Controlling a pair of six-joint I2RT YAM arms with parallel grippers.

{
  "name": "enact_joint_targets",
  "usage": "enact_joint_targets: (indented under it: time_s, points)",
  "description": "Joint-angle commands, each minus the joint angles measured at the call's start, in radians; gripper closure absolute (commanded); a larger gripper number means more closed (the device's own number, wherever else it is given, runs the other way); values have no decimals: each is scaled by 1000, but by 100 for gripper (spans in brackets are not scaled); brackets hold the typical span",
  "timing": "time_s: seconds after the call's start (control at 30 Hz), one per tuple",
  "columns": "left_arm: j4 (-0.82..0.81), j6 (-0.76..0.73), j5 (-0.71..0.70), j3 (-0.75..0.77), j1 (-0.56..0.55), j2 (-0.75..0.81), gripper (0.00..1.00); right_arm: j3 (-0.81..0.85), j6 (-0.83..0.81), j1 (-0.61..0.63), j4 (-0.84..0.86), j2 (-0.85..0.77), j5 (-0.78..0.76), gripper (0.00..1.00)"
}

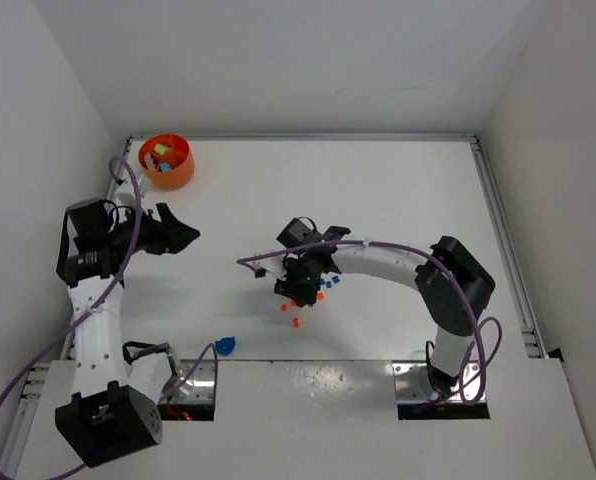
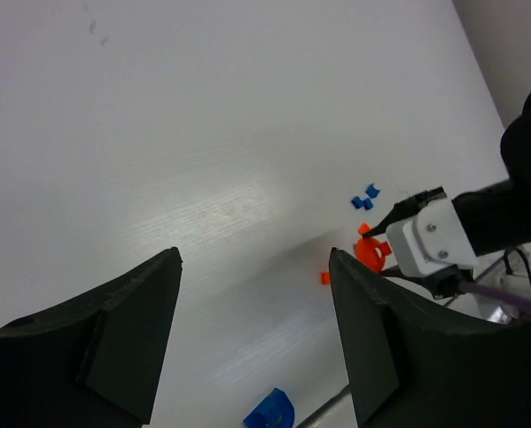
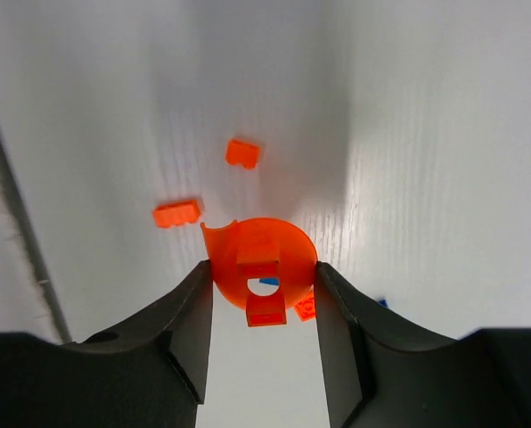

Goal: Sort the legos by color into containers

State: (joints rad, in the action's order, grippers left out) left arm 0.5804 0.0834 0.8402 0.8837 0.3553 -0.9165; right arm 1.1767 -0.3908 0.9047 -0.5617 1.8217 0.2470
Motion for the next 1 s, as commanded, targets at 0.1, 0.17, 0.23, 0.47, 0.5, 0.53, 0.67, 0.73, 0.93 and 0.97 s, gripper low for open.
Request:
enact_joint_targets:
  time_s: [0.1,0.17,0.23,0.47,0.5,0.53,0.67,0.73,0.93,0.97]
  points:
    - [-39,-13,291,-71,7,51,27,182,96,-12,-53,-93,197,95]
    - [-39,-43,332,-71,7,70,30,249,124,-32,-90,-64,256,96]
    - [-39,-79,364,-54,7,90,32,282,162,-41,-101,-45,340,98]
    - [262,-716,320,129,7,168,35,391,210,-104,-195,34,569,100]
    - [278,-773,319,129,7,179,35,391,210,-104,-205,45,587,100]
    - [327,-903,304,129,-4,197,35,402,219,-118,-217,59,606,100]
    - [628,-1463,290,100,-24,217,36,413,228,-142,-230,85,728,100]
    - [722,-1684,272,68,-36,228,36,413,237,-168,-230,96,773,100]
    - [722,-1853,231,-46,-147,257,39,432,299,-201,-196,129,936,100]
    - [722,-1854,253,-46,-156,257,39,432,317,-201,-196,129,945,100]
